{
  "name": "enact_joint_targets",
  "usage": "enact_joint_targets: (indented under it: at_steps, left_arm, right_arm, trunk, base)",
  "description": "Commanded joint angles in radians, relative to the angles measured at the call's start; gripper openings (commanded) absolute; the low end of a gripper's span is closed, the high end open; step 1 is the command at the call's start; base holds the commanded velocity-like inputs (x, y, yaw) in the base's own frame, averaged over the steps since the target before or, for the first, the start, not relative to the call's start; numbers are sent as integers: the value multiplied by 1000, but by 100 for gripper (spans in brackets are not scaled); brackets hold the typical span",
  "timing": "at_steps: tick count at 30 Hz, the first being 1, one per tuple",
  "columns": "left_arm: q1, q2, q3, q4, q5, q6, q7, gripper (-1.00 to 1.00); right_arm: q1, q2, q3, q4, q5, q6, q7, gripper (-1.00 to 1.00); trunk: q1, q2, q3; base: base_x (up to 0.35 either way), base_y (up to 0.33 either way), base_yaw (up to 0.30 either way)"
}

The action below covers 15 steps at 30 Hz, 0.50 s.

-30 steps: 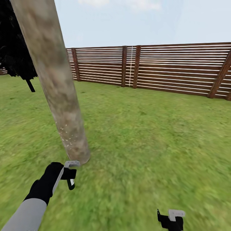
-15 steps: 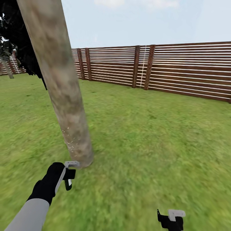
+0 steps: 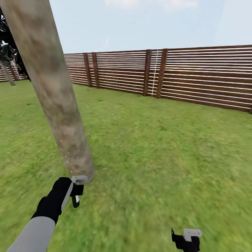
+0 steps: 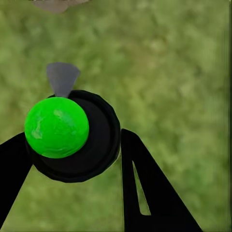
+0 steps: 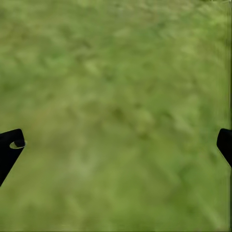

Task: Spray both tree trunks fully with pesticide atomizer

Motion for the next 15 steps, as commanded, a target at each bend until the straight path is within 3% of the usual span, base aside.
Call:
enact_joint_targets:
  at_steps: [1,8,15]
  left_arm:
    - [-1,0,2,-1,-10,4,-7,-100]
    - [-1,-1,2,-1,-8,4,1,-100]
    - [-1,0,3,-2,-10,4,4,-100]
  right_arm:
    - [0,0,9,-1,-4,0,-5,100]
    - [0,0,9,0,-4,-1,-5,100]
    - [0,0,9,0,-4,-2,-5,100]
  trunk:
    - [0,0,-1]
    - [0,0,-1]
    - [0,0,-1]
  base:
    - [141,-274,156]
    - [143,-270,259]
    - [11,-278,276]
